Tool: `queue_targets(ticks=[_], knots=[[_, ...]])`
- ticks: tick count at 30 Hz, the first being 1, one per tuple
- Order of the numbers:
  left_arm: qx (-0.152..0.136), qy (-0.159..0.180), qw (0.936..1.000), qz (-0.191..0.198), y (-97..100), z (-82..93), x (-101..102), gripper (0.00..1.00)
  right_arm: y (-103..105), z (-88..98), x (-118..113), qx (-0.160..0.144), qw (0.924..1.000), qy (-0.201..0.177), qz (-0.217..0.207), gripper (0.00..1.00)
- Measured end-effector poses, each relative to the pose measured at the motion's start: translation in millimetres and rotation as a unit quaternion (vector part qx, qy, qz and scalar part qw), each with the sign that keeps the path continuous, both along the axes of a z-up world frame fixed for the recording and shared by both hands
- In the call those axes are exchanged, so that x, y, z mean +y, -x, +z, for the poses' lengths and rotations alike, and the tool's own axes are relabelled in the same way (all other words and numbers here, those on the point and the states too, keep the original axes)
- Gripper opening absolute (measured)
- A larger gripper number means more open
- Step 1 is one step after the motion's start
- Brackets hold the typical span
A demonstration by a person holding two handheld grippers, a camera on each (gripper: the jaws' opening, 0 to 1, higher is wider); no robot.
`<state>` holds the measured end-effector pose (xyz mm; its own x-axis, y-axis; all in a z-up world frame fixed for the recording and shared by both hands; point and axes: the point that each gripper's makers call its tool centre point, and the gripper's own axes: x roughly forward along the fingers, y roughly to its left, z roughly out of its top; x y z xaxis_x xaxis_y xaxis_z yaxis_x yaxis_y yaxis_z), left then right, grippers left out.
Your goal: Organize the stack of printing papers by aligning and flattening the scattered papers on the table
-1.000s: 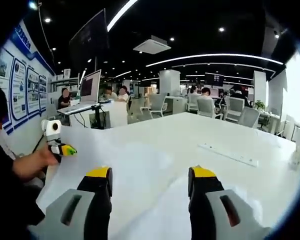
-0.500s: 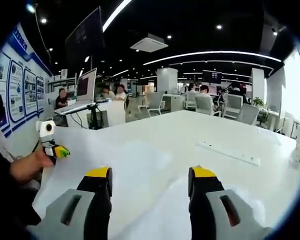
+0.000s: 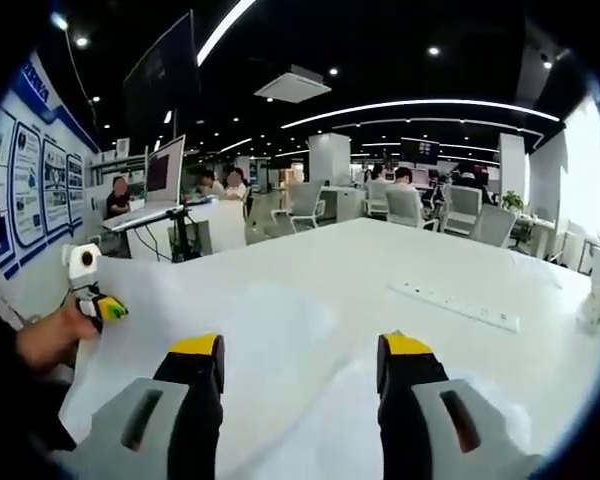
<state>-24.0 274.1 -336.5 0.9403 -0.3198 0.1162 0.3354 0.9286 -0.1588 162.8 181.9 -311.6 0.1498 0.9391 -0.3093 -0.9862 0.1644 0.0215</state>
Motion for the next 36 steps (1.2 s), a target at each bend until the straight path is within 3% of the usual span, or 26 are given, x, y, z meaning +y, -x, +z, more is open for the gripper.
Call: queue_targets(ticks=[36], knots=[[-0.001,0.006,1.0,-0.003,7.1,-0.6,2.8,0.06,11.3,-6.8,30.4,0.001,0.9999,0.003,0.013,0.6]])
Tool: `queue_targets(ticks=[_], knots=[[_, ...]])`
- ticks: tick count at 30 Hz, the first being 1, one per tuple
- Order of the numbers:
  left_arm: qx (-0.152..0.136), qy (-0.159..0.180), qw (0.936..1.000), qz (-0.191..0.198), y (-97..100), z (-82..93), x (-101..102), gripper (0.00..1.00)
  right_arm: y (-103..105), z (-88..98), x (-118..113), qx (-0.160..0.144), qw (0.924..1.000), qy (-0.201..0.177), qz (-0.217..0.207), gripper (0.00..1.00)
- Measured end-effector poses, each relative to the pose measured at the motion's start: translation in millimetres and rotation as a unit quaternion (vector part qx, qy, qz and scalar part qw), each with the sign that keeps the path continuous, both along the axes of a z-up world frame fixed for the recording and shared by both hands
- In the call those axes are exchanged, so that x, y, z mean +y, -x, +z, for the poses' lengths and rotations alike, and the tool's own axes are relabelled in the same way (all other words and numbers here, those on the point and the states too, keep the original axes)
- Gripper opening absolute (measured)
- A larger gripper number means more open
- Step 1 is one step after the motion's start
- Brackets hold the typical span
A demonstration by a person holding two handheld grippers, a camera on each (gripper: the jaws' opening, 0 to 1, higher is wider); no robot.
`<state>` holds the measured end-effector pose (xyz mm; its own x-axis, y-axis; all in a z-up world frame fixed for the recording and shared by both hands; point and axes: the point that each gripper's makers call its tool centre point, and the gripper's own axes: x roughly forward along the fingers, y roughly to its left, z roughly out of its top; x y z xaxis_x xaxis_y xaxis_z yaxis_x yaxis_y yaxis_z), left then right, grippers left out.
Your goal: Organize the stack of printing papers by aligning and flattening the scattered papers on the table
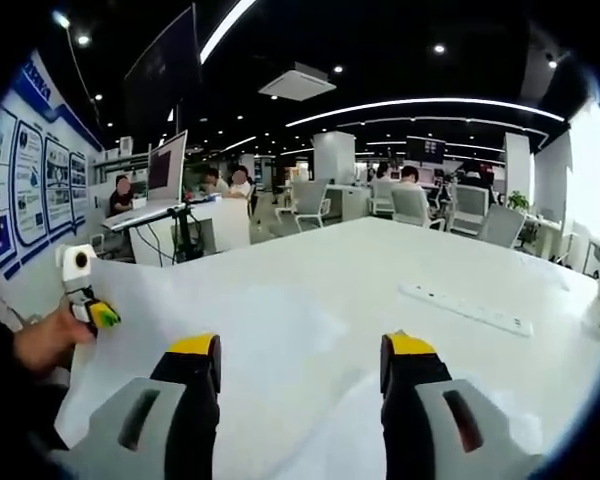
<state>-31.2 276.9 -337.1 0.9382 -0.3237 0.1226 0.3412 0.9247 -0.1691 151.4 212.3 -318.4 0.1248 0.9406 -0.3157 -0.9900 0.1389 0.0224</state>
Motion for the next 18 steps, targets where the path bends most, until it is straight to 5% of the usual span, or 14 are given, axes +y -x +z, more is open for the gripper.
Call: queue_targets(ticks=[18], knots=[[0.001,0.0,1.0,0.0,-0.4,2.3,2.4,0.06,0.5,0.0,6.7,0.005,1.0,-0.005,-0.003,0.61]])
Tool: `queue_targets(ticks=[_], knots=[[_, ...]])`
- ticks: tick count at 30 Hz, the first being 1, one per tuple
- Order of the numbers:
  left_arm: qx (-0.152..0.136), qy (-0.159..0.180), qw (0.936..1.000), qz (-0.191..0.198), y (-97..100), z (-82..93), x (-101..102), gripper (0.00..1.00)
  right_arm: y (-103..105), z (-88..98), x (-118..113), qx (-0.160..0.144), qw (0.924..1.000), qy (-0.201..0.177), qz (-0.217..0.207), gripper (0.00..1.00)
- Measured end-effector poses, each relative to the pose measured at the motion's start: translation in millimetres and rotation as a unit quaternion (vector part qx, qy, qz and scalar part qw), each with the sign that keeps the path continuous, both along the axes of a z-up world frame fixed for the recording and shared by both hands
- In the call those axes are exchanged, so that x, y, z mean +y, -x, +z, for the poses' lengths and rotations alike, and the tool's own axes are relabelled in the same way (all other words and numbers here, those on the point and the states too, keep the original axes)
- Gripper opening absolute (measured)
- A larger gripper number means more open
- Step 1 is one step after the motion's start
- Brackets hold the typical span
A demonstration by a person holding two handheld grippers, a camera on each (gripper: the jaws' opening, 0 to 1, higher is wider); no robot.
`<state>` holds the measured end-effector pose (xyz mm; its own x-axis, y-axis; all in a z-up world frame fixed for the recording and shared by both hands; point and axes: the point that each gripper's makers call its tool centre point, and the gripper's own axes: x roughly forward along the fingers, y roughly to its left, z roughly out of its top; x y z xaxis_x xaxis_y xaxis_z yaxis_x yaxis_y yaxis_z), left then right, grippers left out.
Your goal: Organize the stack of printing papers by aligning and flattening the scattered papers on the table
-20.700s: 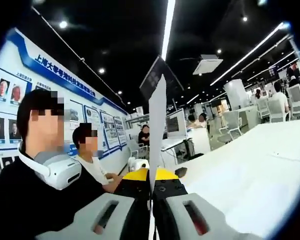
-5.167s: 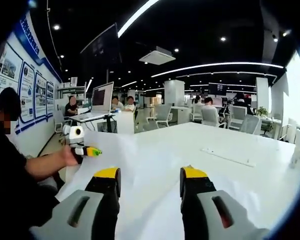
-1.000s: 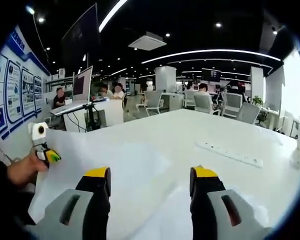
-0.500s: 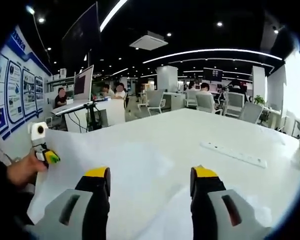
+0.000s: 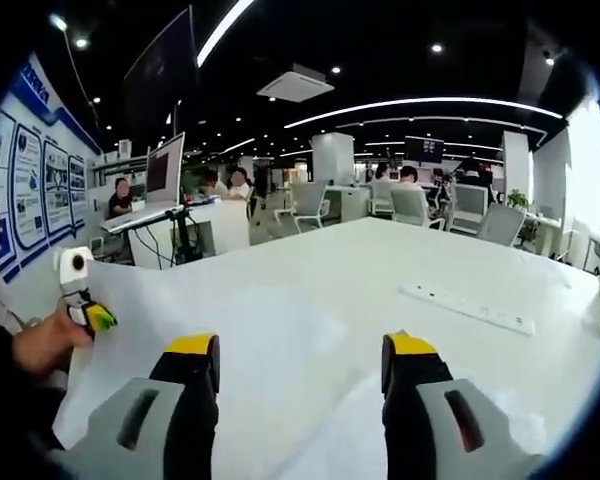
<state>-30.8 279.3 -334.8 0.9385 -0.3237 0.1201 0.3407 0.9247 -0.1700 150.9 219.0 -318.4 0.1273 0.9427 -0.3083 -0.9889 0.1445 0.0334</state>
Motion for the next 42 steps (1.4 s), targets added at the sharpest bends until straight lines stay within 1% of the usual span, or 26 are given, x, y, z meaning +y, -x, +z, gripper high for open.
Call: queue_targets(ticks=[7,9,19,31,37,42], knots=[[0.0,0.0,1.0,0.0,-0.7,0.3,1.6,0.06,1.2,-2.7,5.2,0.001,1.0,0.005,0.003,0.61],[0.0,0.0,1.0,0.0,-0.8,0.4,2.1,0.06,-3.4,-2.7,6.6,0.0,1.0,0.007,0.005,0.62],[0.002,-0.001,1.0,-0.001,-1.8,-0.5,2.7,0.06,-7.7,-9.9,12.2,0.004,0.9999,0.015,0.004,0.63],[0.002,-0.001,1.0,-0.002,-2.5,-1.3,2.0,0.06,-21.1,-16.4,22.5,0.007,0.9997,0.025,0.004,0.63],[0.002,-0.002,1.0,-0.002,-2.7,-1.7,1.7,0.06,-15.5,-18.8,24.6,0.005,0.9995,0.029,0.006,0.63],[0.003,-0.002,1.0,-0.003,-2.5,-2.0,0.8,0.06,-14.3,-25.7,29.6,0.007,0.9993,0.036,0.006,0.63]])
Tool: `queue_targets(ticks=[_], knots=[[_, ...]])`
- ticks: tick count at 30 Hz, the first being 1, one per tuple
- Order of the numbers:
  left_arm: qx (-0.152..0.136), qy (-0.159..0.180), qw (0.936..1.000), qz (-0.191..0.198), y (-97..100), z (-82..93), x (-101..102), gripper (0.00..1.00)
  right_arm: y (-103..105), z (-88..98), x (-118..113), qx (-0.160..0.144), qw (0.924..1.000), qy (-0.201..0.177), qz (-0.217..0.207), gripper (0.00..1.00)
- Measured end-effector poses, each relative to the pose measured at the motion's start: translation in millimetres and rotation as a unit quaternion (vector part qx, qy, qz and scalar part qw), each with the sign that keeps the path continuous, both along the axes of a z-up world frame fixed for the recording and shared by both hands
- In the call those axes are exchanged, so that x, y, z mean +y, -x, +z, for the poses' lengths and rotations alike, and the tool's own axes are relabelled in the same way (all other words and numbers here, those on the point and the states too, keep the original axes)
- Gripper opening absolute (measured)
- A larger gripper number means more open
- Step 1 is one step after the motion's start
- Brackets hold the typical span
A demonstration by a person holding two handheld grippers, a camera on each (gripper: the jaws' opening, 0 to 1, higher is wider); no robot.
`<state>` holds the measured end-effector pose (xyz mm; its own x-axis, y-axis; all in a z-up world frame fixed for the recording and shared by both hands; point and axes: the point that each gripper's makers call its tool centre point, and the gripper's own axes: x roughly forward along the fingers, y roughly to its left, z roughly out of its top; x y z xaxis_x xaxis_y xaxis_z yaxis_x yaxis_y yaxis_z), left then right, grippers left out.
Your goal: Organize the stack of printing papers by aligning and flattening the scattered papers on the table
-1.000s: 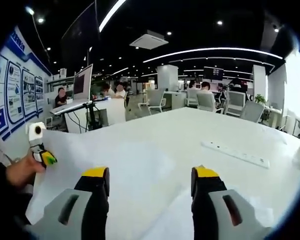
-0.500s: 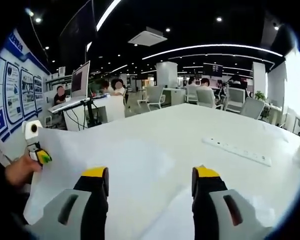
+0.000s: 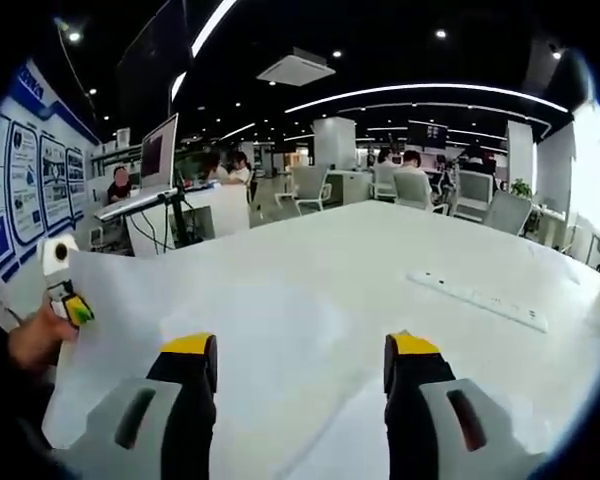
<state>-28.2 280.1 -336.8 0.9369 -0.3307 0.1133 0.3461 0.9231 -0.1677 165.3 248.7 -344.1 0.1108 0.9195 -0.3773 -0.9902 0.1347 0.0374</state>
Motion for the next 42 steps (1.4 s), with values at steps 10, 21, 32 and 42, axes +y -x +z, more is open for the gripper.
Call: queue_targets(ticks=[10,21,32,42], knots=[[0.0,-0.001,1.0,-0.002,0.5,-0.1,-2.2,0.06,-10.5,-10.6,7.2,-0.011,0.9998,0.016,-0.006,0.64],[0.0,-0.001,1.0,-0.004,1.1,-0.1,-3.7,0.06,-6.6,-18.0,17.0,-0.016,0.9995,0.026,-0.003,0.64],[0.0,-0.001,1.0,-0.006,0.9,-1.0,-0.2,0.06,-8.6,-21.1,28.9,-0.017,0.9994,0.029,0.005,0.63],[0.001,-0.001,1.0,-0.006,0.9,-1.1,-2.3,0.06,-11.3,-26.1,40.1,-0.015,0.9993,0.033,0.011,0.63]])
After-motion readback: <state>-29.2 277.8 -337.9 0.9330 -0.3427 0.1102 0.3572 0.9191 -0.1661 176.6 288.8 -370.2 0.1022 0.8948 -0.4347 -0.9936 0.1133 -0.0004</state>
